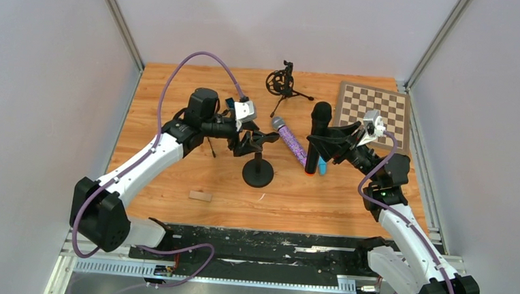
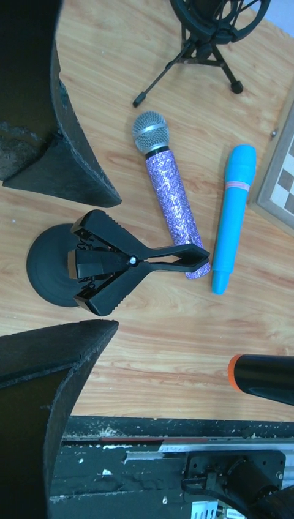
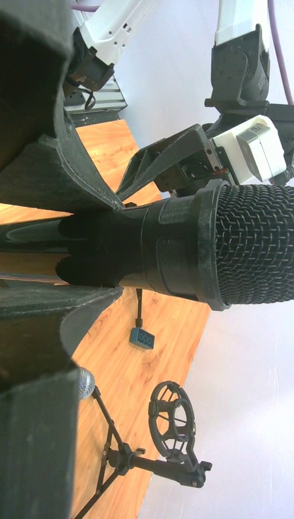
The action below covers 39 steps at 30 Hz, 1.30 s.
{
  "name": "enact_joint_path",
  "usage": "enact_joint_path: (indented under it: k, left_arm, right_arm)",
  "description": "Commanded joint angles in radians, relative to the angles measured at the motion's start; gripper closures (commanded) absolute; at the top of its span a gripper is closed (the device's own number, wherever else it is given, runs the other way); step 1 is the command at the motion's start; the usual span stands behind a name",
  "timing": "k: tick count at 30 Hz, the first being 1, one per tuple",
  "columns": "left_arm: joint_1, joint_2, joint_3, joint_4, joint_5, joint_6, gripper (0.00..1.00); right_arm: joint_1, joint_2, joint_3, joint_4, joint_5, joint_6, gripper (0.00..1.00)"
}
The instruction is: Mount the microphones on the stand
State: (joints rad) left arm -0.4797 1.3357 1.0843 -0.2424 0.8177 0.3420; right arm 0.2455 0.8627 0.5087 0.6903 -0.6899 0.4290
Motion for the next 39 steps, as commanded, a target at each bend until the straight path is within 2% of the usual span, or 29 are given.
enact_joint_path:
  k: [1, 2, 3, 4, 6, 11, 20, 28, 39]
  left_arm:
    - [0.005, -0.001, 0.047, 0.011, 0.007, -0.001, 0.3]
    - [0.004, -0.001, 0.048, 0.006, 0.011, 0.003, 0.44]
    - [0.004, -0.003, 0.051, -0.002, 0.011, 0.009, 0.52]
    - [0.005, -0.005, 0.05, -0.004, 0.011, 0.01, 0.68]
    - [0.005, -0.011, 0.046, -0.009, 0.008, 0.016, 0.81]
    - [0.006, -0.015, 0.04, -0.013, 0.007, 0.024, 0.99]
    - [0.004, -0.004, 0.052, -0.034, -0.001, 0.036, 1.0]
    - [0.005, -0.011, 0.057, -0.049, 0.051, 0.062, 1.0]
    - [0.005, -0.003, 0.058, -0.056, 0.08, 0.07, 1.0]
  right_arm:
    - [0.004, -0.02, 0.001, 0.053, 0.015, -0.01, 1.0]
    - [0.003, -0.021, 0.001, 0.052, 0.015, -0.009, 1.0]
    - [0.004, -0.02, -0.001, 0.054, 0.015, -0.009, 1.0]
    - [0.004, -0.021, 0.0, 0.054, 0.015, -0.009, 1.0]
    - [0.004, -0.022, -0.001, 0.054, 0.015, -0.009, 1.0]
    - [0.003, -0.024, 0.001, 0.051, 0.016, -0.009, 1.0]
    - [0.004, -0.024, 0.001, 0.049, 0.016, -0.012, 1.0]
    - [0.003, -0.015, 0.008, 0.053, 0.025, -0.031, 1.0]
    - [0.004, 0.09, 0.074, 0.122, 0.037, -0.079, 1.0]
